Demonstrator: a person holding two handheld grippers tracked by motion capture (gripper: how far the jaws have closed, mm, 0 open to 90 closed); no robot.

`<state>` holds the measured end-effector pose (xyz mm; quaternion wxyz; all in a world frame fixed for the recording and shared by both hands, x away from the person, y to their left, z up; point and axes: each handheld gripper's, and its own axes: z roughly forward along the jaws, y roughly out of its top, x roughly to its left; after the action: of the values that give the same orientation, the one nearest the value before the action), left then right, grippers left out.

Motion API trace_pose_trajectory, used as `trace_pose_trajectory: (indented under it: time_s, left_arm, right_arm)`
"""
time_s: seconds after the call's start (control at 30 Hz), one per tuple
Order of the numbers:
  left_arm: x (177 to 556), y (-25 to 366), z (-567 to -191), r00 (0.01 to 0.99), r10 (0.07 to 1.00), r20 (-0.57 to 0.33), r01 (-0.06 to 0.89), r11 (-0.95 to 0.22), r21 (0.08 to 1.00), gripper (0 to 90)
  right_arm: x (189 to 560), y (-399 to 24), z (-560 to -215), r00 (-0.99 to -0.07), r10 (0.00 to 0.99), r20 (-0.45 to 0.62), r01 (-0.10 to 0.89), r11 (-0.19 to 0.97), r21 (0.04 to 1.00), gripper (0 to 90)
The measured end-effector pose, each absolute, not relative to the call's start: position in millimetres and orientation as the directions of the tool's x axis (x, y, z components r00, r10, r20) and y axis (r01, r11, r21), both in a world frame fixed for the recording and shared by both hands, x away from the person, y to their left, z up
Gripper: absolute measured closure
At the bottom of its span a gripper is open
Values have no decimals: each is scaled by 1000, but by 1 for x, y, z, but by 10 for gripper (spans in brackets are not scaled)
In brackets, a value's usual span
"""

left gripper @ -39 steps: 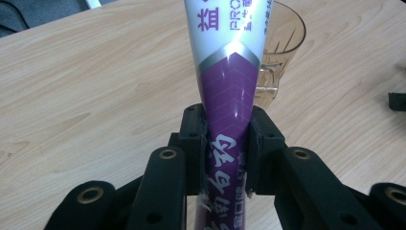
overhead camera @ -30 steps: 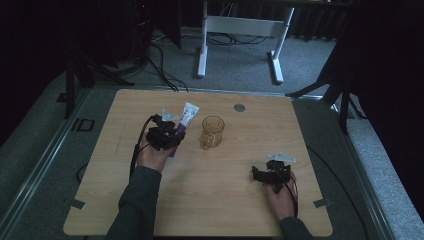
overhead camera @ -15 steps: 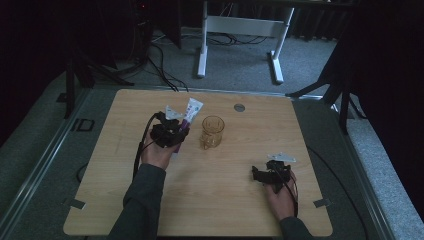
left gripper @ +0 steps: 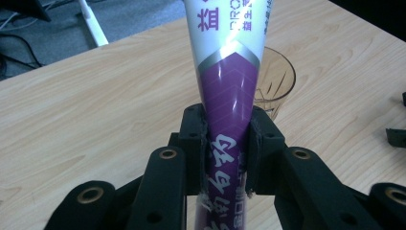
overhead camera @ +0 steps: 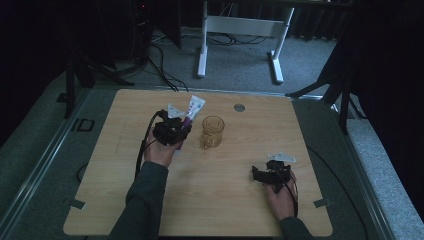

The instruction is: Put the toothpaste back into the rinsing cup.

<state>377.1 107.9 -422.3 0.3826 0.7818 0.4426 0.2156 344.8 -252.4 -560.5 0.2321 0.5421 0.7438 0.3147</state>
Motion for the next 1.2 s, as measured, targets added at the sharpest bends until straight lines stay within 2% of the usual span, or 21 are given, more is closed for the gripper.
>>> trace_pose_trajectory:
  time_s: [1.2]
  left_arm:
    - [385, 99, -418, 513, 858, -8, 453, -262, 852, 722]
  right_arm:
    - [345, -252, -561, -305, 952, -5, 660, 215, 720, 124]
